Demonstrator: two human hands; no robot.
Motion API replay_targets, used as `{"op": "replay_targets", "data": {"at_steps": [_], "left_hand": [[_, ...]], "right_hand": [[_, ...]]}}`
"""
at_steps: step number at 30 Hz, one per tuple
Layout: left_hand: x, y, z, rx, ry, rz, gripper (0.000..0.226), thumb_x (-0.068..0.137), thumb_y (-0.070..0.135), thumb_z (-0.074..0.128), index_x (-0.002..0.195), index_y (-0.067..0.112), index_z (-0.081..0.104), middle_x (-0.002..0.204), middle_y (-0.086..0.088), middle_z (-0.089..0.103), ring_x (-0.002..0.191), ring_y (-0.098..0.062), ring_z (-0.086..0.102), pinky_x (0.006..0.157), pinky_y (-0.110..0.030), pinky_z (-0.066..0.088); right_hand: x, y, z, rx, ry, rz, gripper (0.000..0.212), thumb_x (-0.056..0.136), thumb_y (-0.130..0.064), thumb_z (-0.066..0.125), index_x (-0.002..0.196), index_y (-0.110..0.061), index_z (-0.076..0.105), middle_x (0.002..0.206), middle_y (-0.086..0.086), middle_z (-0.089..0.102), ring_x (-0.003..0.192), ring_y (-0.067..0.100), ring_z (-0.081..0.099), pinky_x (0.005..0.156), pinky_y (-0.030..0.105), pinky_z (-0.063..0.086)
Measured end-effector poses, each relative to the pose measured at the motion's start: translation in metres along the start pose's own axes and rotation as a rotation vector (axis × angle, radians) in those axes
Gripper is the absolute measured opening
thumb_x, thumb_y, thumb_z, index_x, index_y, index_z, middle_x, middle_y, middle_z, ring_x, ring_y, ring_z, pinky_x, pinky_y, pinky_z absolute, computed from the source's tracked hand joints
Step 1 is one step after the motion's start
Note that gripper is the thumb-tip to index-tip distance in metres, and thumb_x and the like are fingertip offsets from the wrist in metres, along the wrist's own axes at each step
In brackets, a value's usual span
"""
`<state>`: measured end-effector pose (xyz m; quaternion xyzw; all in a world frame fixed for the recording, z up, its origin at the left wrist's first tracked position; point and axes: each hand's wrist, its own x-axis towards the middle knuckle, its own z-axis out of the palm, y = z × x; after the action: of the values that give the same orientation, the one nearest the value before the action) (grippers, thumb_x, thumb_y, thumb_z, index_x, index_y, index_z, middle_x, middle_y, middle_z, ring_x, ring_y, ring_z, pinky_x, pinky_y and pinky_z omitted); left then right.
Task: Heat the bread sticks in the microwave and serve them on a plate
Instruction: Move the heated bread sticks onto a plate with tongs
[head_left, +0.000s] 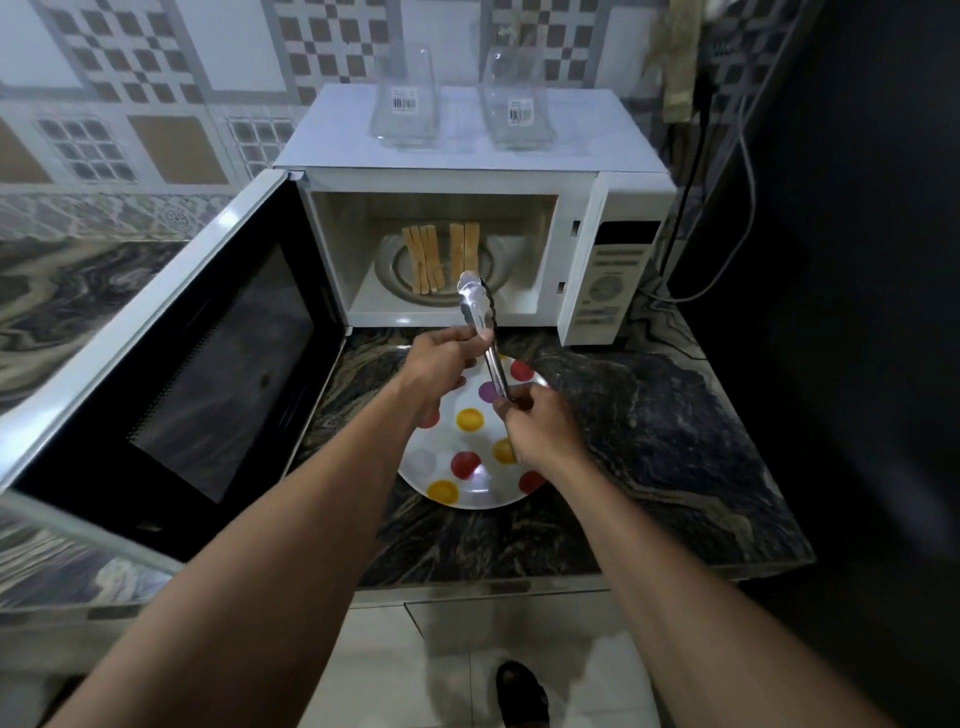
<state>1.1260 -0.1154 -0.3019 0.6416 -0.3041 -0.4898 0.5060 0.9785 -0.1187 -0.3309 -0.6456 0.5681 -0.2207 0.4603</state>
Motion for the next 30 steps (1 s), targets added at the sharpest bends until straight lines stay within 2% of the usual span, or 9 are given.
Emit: {"op": "replay_targets", "data": {"at_steps": [4, 8, 13, 17, 20, 24, 27, 29, 30], "left_hand": [[-0.001, 0.01, 0.0, 0.03, -0.019, 0.044, 0.028, 0.092, 0.032, 0.071, 0.115, 0.017, 0.073, 0.096, 0.007, 0.069, 0.093, -0.011, 0.059, 0.081, -0.031, 0.045], [0.002, 0.014, -0.003, 0.029, -0.034, 0.058, 0.027, 0.091, 0.033, 0.072, 0.112, 0.015, 0.075, 0.085, 0.009, 0.069, 0.083, -0.007, 0.06, 0.081, -0.031, 0.043], [0.002, 0.009, -0.01, 0.014, -0.036, 0.069, 0.025, 0.092, 0.032, 0.07, 0.108, 0.014, 0.075, 0.082, 0.009, 0.067, 0.077, -0.009, 0.055, 0.08, -0.032, 0.043], [0.005, 0.001, -0.018, -0.023, -0.031, 0.052, 0.016, 0.09, 0.038, 0.073, 0.095, 0.024, 0.078, 0.088, 0.001, 0.065, 0.086, -0.017, 0.053, 0.08, -0.032, 0.044], [0.006, -0.004, -0.021, -0.013, -0.019, 0.053, 0.013, 0.089, 0.039, 0.073, 0.089, 0.027, 0.077, 0.091, 0.002, 0.066, 0.091, -0.018, 0.055, 0.079, -0.031, 0.046], [0.008, -0.016, -0.028, -0.032, 0.0, 0.02, 0.021, 0.09, 0.046, 0.069, 0.098, 0.028, 0.075, 0.105, 0.003, 0.074, 0.107, -0.019, 0.063, 0.078, -0.032, 0.045], [0.005, -0.036, -0.038, 0.045, 0.152, 0.059, 0.024, 0.09, 0.05, 0.064, 0.089, 0.03, 0.076, 0.095, 0.009, 0.076, 0.098, -0.017, 0.067, 0.073, -0.03, 0.047], [0.001, -0.059, -0.049, 0.355, 0.381, 0.227, 0.016, 0.092, 0.039, 0.06, 0.089, 0.03, 0.073, 0.096, 0.006, 0.074, 0.099, -0.023, 0.066, 0.077, -0.031, 0.049], [-0.001, -0.075, -0.056, 0.561, 0.45, 0.289, 0.019, 0.093, 0.038, 0.057, 0.103, 0.029, 0.072, 0.108, 0.0, 0.072, 0.107, -0.027, 0.063, 0.085, -0.035, 0.05]], "right_hand": [[0.002, -0.001, 0.002, 0.086, -0.025, -0.013, 0.029, 0.095, -0.041, 0.057, 0.12, -0.029, 0.065, 0.108, -0.009, 0.068, 0.101, 0.015, 0.061, 0.091, 0.037, 0.048], [0.005, -0.002, 0.006, 0.088, -0.016, -0.042, 0.025, 0.097, -0.039, 0.057, 0.112, -0.023, 0.067, 0.084, -0.011, 0.063, 0.088, 0.018, 0.062, 0.083, 0.036, 0.05], [0.004, -0.006, 0.007, 0.059, -0.015, -0.061, 0.021, 0.098, -0.036, 0.056, 0.109, -0.021, 0.064, 0.095, -0.007, 0.067, 0.09, 0.014, 0.062, 0.077, 0.03, 0.046], [0.001, -0.009, 0.012, 0.057, -0.025, -0.101, 0.025, 0.099, -0.045, 0.05, 0.109, -0.025, 0.061, 0.096, -0.004, 0.066, 0.09, 0.016, 0.062, 0.075, 0.031, 0.046], [0.0, -0.009, 0.02, 0.048, -0.024, -0.085, 0.027, 0.099, -0.049, 0.047, 0.107, -0.026, 0.059, 0.094, -0.003, 0.066, 0.092, 0.02, 0.064, 0.079, 0.038, 0.049], [-0.001, -0.008, 0.027, 0.005, -0.019, -0.08, 0.023, 0.1, -0.047, 0.046, 0.106, -0.026, 0.056, 0.093, -0.004, 0.065, 0.09, 0.019, 0.065, 0.075, 0.036, 0.051], [-0.001, -0.009, 0.025, -0.056, 0.029, -0.098, 0.025, 0.1, -0.045, 0.045, 0.107, -0.022, 0.055, 0.093, -0.002, 0.064, 0.086, 0.02, 0.062, 0.068, 0.031, 0.041], [0.001, -0.01, 0.022, -0.096, 0.069, -0.105, 0.027, 0.101, -0.043, 0.045, 0.108, -0.019, 0.055, 0.096, -0.001, 0.065, 0.085, 0.022, 0.06, 0.069, 0.032, 0.039], [0.002, -0.01, 0.021, -0.115, 0.088, -0.106, 0.027, 0.101, -0.042, 0.044, 0.108, -0.018, 0.054, 0.097, 0.0, 0.064, 0.084, 0.022, 0.059, 0.069, 0.032, 0.039]]}}
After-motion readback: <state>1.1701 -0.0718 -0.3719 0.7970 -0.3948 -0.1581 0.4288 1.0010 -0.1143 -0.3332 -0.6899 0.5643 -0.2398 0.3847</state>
